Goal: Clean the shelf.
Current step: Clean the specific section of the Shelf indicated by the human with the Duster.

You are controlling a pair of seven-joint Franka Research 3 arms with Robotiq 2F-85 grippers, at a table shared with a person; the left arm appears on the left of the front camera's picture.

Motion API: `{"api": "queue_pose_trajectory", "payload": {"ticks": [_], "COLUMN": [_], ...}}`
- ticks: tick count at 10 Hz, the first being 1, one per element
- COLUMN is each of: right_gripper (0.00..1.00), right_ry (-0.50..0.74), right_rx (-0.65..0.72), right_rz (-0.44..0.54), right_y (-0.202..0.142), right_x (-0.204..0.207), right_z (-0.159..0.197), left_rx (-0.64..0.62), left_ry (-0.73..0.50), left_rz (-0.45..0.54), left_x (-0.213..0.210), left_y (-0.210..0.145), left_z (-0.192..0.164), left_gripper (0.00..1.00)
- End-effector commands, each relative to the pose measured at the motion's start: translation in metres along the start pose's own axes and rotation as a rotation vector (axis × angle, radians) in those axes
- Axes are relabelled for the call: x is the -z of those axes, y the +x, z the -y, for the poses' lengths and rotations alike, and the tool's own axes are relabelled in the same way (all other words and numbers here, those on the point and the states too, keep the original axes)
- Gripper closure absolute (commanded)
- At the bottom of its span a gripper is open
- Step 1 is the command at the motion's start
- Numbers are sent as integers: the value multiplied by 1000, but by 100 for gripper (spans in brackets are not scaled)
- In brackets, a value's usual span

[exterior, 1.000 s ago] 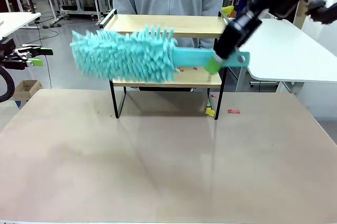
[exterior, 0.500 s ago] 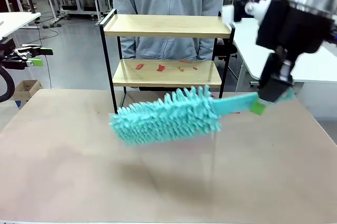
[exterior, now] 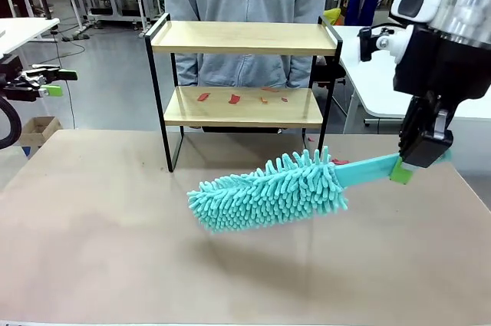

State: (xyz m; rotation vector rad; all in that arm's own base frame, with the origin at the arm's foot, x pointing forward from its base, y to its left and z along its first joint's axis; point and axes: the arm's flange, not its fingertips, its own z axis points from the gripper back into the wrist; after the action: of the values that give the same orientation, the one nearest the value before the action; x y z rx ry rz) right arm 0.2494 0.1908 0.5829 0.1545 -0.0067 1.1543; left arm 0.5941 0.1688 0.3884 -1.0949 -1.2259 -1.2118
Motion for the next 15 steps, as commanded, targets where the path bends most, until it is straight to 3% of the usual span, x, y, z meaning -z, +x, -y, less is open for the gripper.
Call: {"api": "queue_pose_trajectory", "payload": {"ticks": [1,2,4,7,9,10,15], "right_gripper": [87,87,87,87,87,87,87], "right_ry": [3,0,-43,-7,46,9,9], "right_rx": [-8,0,-3,-14,-13,8,8], "right_rz": [25,0,30,-18,-55,-14,-14], "right_y": [7,0,-59,-112,-117,-110,-110], "right_x": [-5,0,11,29,36,34,34], "right_z": [-2,0,5,21,33,18,18], "left_rx": [16,16,16,16,16,16,16], "left_ry": [-8,-8,-8,-8,-8,-8,-8], "left_rz": [-9,-9,-9,-9,-9,-9,-9], "left_x": [0,0,0,0,0,0,0], "left_y": [1,1,1,1,1,1,1], "left_z": [1,1,1,1,1,1,1], "left_gripper": [0,0,0,0,0,0,0]}}
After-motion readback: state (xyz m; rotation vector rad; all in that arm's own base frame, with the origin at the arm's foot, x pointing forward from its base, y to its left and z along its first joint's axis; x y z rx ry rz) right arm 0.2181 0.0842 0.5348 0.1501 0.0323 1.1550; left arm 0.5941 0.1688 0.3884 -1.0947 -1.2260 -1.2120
